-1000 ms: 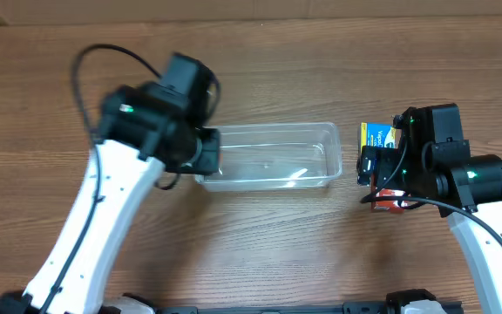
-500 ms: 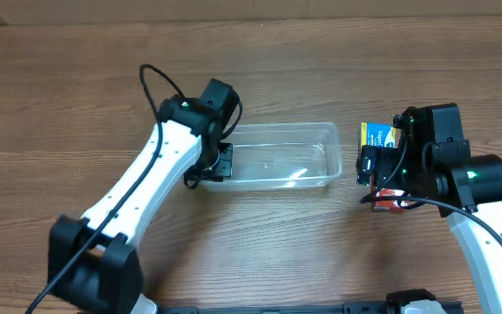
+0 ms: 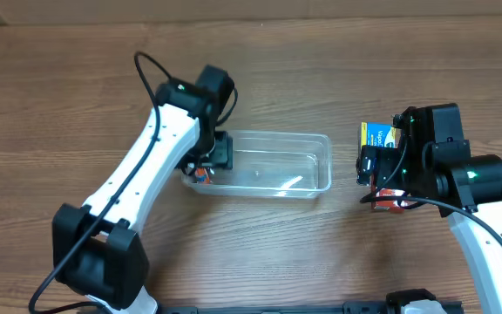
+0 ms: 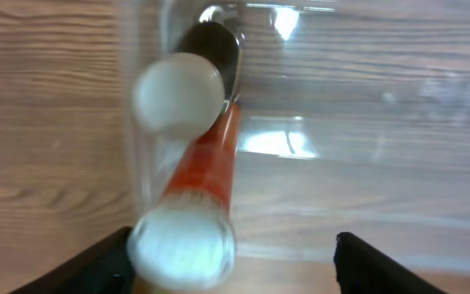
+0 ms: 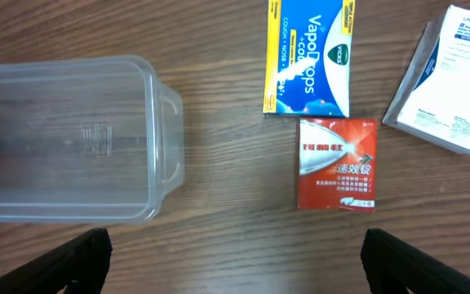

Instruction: Pack container

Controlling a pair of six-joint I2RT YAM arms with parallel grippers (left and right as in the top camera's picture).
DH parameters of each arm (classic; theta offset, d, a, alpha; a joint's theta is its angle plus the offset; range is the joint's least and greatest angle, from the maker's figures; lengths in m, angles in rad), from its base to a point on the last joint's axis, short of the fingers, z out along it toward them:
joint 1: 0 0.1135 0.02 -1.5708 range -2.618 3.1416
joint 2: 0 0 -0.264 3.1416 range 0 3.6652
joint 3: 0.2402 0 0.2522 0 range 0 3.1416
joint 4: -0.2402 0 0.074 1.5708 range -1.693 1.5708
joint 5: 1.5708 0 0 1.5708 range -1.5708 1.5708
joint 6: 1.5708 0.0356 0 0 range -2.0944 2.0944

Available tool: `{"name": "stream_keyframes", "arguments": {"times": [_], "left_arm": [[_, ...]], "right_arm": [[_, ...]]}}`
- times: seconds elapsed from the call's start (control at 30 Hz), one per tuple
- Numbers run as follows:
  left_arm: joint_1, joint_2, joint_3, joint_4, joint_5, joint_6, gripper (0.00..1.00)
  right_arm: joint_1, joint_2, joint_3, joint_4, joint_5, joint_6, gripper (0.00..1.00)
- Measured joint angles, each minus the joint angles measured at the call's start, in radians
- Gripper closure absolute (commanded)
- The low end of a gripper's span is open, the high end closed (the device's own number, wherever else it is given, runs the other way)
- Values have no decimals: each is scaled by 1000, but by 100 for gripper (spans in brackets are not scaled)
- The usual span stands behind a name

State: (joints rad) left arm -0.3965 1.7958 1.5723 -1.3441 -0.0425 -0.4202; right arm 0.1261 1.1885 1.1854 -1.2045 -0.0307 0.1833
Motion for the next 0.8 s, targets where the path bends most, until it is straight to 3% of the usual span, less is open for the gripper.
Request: {"name": "stream_keyframes", "arguments": {"times": [0.03,0.07,0.1,0.17,0.2,0.37,0.53,0.67,0.8], "left_arm": [[0,-2,63,-40,0,0,14],[0,-12,132,-61,-2,0,0],[0,-26,184,-84,-7,0,0],[5,-79,264,-122,-26,0,0],[16,-119,289,-130,-35,0,0],[179,-285,309,-135,-56,0,0],[319,-335,314,-135,-55,0,0],[325,-333,314,-129,-44,0,0],[325,-333,314,-129,-44,0,0]], "right_arm": [[0,0,0,-1,0,0,0],[0,0,0,-1,-1,0,0],[0,0,0,-2,-3,0,4],[0,0,0,-15,-6,0,77],[0,0,0,-21,-8,0,93],[0,3,-19,-84,-145,4,95],[0,30,-263,48,-312,3,95],[25,109,-348,127,-462,-5,96],[164,182,-359,262,-506,2,96]]}}
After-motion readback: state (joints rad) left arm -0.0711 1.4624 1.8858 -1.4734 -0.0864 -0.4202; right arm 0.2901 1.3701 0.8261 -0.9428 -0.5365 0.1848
